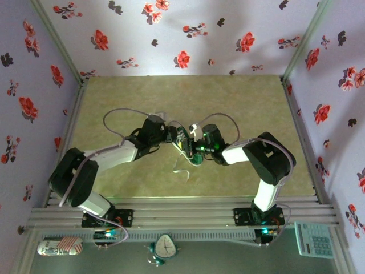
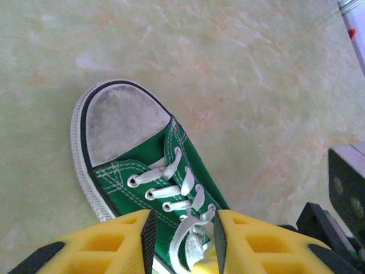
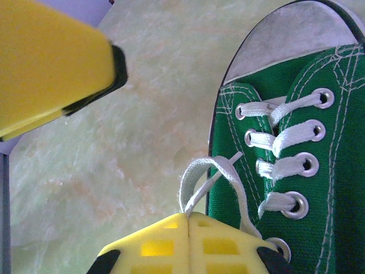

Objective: Tie the shoes

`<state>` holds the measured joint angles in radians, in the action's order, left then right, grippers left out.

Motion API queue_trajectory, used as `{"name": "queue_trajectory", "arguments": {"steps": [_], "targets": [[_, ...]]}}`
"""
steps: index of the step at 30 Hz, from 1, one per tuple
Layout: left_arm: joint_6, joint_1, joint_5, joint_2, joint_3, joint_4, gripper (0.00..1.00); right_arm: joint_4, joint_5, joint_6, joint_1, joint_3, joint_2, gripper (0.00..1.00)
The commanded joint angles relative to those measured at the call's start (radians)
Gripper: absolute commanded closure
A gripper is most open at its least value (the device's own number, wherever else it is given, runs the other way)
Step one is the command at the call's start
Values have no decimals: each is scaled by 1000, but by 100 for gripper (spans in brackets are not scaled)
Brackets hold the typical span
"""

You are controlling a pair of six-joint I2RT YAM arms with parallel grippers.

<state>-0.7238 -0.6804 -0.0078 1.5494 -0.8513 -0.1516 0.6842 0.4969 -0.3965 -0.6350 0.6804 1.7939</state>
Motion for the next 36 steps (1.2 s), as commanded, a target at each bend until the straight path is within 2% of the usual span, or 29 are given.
{"name": "queue_trajectory", "arguments": {"steps": [1,12,17,20,36], "targets": [[-27,7,-1,50,-69,66,65,17,-35,19,-1,-5,9,100],[-93,10,-1,186,-225,202,66,12,-35,22,-1,-5,4,100],[-121,10,6,232,-277,244,70,10,-37,26,-2,-10,2,100],[-135,9,20,249,-285,251,72,11,-38,26,-3,-12,-1,100],[-178,-20,57,272,-270,238,72,11,-40,24,-4,-17,0,100]]}}
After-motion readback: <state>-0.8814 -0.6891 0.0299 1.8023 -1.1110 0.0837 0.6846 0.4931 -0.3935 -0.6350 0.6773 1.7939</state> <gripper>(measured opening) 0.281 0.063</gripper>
